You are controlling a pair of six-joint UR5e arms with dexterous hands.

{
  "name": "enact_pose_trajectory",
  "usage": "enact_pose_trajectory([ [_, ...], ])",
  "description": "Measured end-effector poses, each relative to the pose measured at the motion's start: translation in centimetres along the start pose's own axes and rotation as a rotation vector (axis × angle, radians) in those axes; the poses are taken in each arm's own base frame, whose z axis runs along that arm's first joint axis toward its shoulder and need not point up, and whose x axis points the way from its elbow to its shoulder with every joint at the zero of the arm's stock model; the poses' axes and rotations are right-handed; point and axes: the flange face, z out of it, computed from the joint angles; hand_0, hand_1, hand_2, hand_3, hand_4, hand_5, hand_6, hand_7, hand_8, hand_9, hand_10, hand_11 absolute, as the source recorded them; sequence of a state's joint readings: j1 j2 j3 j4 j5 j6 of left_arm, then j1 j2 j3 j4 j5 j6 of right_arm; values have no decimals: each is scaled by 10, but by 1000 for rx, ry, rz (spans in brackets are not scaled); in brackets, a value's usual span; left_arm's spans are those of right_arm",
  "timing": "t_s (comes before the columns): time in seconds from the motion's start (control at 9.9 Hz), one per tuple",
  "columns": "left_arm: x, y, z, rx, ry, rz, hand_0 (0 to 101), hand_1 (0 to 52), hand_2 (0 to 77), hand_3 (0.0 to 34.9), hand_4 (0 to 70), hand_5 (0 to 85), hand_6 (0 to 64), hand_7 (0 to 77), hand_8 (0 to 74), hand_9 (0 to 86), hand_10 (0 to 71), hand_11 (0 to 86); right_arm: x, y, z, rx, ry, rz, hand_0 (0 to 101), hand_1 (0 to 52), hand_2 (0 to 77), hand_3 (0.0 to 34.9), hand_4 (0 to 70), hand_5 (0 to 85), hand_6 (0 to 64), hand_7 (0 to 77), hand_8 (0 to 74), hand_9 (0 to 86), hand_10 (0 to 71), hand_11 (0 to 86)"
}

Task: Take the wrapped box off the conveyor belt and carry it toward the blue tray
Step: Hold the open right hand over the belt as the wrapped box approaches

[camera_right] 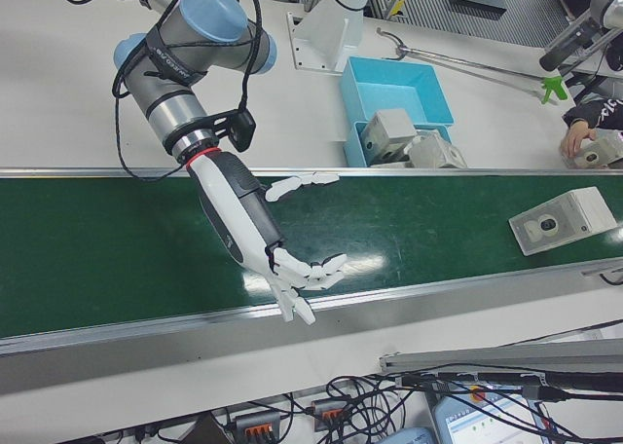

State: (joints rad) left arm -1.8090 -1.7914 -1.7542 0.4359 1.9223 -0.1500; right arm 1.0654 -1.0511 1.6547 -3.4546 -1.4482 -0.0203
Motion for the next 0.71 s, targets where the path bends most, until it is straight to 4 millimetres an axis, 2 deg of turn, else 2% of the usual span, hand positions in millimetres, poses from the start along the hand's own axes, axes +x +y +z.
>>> enact_pose_trajectory([
  [0.1,0,0,0,0,0,0,0,0,5,0,0,5,0,0,0,0,5,0,5,-3,2,-11,7,4,465,87,109,89,218,327,98,300,16,76,0,16],
  [0.2,0,0,0,0,0,0,0,0,5,0,0,5,0,0,5,0,0,0,7,-3,4,-21,9,7,482,169,251,89,224,327,109,311,16,76,16,11],
  [0.3,0,0,0,0,0,0,0,0,5,0,0,5,0,0,0,0,0,0,6,-1,4,-30,10,9,485,147,218,99,213,327,87,311,16,76,16,33],
  [0.4,0,0,0,0,0,0,0,0,5,0,0,5,0,0,0,0,0,0,5,1,4,-35,10,10,485,147,218,99,196,316,98,295,16,76,0,16],
  [0.61,0,0,0,0,0,0,0,0,5,0,0,11,0,0,0,0,5,0,3,5,3,-44,10,11,485,131,120,125,185,311,93,289,5,76,0,16],
  [0.71,0,0,0,0,0,0,0,0,5,0,0,5,0,5,0,0,5,0,3,6,3,-47,11,12,485,131,120,125,185,311,93,289,5,76,0,16],
])
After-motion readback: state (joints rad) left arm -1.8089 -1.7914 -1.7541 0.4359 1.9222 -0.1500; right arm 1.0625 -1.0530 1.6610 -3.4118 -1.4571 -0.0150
